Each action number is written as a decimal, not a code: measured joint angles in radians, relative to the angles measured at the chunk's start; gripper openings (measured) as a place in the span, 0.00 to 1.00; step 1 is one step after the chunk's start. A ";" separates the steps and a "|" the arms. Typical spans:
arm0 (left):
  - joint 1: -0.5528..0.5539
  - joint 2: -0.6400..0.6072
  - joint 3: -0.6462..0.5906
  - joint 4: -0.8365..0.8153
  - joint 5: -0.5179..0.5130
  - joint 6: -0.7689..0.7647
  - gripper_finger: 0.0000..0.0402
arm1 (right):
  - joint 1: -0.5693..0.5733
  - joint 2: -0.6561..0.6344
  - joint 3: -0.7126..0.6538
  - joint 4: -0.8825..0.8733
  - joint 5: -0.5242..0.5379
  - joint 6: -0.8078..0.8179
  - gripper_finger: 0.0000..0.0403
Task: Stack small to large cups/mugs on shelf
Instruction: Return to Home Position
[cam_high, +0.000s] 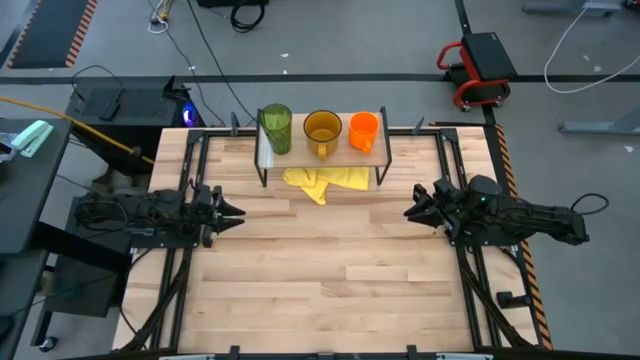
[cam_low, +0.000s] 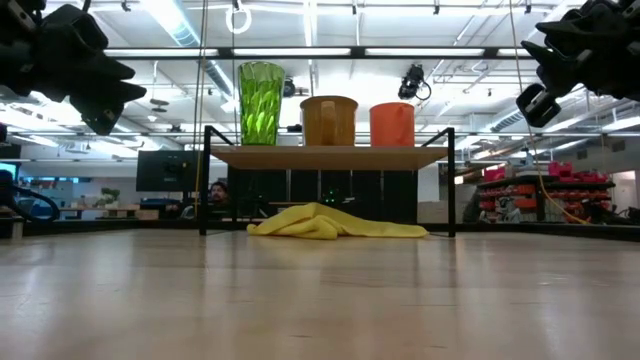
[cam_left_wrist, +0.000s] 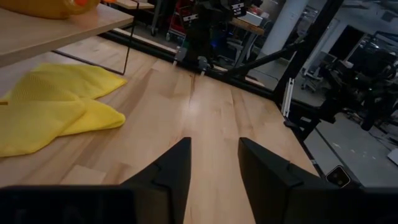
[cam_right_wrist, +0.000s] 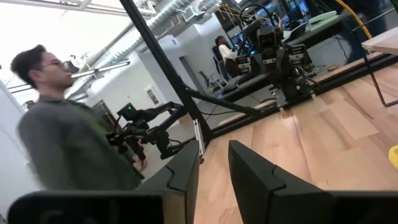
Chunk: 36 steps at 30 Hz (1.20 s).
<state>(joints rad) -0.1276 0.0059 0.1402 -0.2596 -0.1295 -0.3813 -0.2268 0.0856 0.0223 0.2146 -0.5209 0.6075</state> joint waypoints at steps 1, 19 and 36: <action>0.000 0.000 0.000 0.000 0.000 0.000 0.35 | 0.000 0.000 0.000 0.000 0.000 0.000 0.23; 0.000 0.000 0.000 0.001 0.000 0.001 0.36 | 0.000 0.000 0.000 0.000 0.000 0.000 0.23; 0.000 0.000 0.000 0.001 0.000 0.000 0.36 | 0.000 0.000 0.000 0.000 0.000 0.000 0.23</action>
<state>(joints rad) -0.1276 0.0059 0.1406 -0.2588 -0.1295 -0.3809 -0.2268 0.0853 0.0227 0.2142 -0.5209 0.6075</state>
